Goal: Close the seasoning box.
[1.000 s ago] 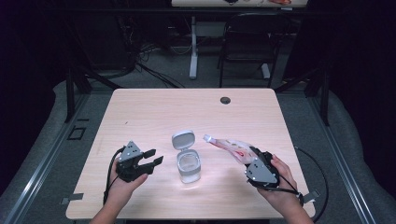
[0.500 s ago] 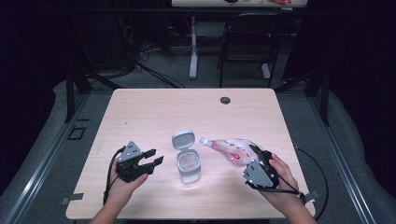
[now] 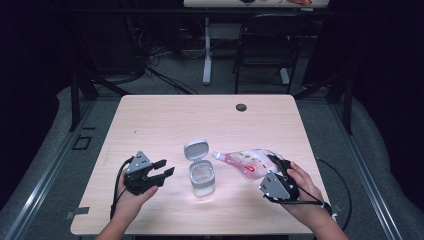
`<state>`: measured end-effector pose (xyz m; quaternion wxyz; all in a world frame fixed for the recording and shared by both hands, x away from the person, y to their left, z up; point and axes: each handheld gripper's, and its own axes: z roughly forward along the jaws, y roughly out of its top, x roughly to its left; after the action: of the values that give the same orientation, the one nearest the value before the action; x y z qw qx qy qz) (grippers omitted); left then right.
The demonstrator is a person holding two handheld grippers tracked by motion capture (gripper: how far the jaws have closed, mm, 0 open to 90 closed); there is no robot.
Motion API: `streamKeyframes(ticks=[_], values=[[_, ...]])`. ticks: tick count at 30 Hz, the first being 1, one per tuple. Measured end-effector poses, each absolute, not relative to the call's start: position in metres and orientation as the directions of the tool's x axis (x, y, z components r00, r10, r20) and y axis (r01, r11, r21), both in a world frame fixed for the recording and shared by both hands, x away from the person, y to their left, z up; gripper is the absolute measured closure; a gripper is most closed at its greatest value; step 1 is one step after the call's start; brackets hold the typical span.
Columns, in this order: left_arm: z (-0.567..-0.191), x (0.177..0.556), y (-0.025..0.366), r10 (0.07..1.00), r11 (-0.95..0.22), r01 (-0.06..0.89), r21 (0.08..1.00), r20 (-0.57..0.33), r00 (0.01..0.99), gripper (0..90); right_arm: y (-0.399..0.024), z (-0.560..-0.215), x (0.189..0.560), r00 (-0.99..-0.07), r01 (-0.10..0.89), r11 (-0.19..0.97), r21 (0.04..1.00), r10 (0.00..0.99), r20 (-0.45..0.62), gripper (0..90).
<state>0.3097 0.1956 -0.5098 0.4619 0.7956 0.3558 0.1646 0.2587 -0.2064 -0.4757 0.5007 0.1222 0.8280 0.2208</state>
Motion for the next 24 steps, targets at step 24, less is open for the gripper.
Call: streamKeyframes(ticks=[24], values=[[-0.5102,0.3098,0.1954,0.717,-0.321,0.414,0.852,-0.067,0.694,56.1,-0.198,-0.4692,0.2594,-0.423,-0.09,0.928,0.362,0.294,-0.857,54.2]])
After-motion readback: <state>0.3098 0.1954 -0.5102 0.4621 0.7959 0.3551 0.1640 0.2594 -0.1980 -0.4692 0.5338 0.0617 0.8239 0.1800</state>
